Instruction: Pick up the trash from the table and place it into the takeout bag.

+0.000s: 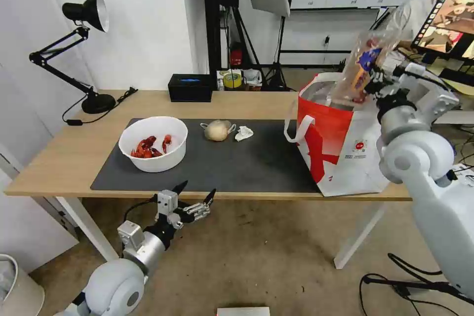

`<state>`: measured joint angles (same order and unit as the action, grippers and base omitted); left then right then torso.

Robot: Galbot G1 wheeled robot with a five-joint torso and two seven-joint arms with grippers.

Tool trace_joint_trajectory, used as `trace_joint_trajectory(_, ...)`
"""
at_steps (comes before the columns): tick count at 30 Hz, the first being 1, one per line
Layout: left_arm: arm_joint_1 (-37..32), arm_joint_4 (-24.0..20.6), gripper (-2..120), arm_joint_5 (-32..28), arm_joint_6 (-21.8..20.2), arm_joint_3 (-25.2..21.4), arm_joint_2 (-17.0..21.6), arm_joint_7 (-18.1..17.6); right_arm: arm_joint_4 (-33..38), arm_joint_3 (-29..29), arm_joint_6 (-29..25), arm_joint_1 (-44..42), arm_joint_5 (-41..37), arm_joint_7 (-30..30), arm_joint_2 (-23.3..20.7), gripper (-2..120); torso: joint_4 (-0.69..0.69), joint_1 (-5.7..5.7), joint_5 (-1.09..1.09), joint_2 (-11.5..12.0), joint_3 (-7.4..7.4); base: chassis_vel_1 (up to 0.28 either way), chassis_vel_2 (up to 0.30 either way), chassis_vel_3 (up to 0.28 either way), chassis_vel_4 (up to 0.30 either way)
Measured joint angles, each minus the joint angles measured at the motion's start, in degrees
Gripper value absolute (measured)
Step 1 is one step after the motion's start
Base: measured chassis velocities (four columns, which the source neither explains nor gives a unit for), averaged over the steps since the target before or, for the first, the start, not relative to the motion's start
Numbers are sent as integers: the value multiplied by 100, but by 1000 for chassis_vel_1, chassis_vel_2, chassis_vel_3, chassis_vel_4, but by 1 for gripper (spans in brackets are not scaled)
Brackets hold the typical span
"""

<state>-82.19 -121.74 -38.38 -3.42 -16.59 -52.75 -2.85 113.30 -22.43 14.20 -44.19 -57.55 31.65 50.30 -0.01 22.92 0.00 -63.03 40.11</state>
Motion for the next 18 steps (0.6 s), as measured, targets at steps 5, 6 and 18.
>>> trace_joint_trajectory(5, -62, -43, 100, 21, -6, 0, -15, -38, 101, -70, 105, -127, -185, 100, 43, 0, 1, 0, 0, 0, 0, 0, 0, 0, 0)
trace_joint_trajectory(6, -62, -43, 100, 21, -6, 0, -15, -38, 101, -70, 105, -127, -185, 100, 43, 0, 1, 0, 0, 0, 0, 0, 0, 0, 0)
trace_joint_trajectory(18, -79, -87, 100, 67, -29, -5, 20, -33, 313, -225, 463, -230, -1098, 647, 41, 30, 1, 0, 0, 0, 0, 0, 0, 0, 0)
